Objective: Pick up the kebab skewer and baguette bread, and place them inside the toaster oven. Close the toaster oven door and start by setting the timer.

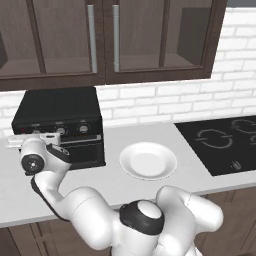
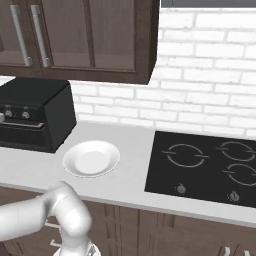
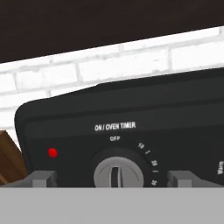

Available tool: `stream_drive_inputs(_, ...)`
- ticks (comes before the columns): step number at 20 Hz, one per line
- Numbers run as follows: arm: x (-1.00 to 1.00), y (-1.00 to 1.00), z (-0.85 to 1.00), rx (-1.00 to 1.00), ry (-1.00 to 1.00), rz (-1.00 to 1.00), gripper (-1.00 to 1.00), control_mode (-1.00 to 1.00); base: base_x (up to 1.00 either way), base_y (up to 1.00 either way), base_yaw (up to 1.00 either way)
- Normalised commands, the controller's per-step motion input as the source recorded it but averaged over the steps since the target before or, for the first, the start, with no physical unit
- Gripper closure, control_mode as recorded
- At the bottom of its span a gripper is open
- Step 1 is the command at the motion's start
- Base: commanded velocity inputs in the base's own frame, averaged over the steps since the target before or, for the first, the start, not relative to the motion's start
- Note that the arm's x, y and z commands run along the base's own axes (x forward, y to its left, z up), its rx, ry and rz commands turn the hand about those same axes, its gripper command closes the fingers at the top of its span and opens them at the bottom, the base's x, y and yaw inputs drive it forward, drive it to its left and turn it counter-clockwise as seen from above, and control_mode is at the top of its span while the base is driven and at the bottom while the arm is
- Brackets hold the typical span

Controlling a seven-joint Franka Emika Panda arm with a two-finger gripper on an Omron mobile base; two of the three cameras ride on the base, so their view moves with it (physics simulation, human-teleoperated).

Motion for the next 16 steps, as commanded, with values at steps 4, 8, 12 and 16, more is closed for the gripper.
stream_drive_inputs(4,0.00,0.00,0.00,0.00,0.00,0.00,-1.00,-1.00,0.00,0.00,0.00)
stream_drive_inputs(8,0.00,0.00,0.00,0.00,0.00,0.00,-1.00,-1.00,0.00,0.00,0.00)
stream_drive_inputs(12,0.00,0.00,0.00,0.00,0.00,0.00,1.00,-1.00,0.00,0.00,0.00)
stream_drive_inputs(16,0.00,0.00,0.00,0.00,0.00,0.00,1.00,-1.00,0.00,0.00,0.00)
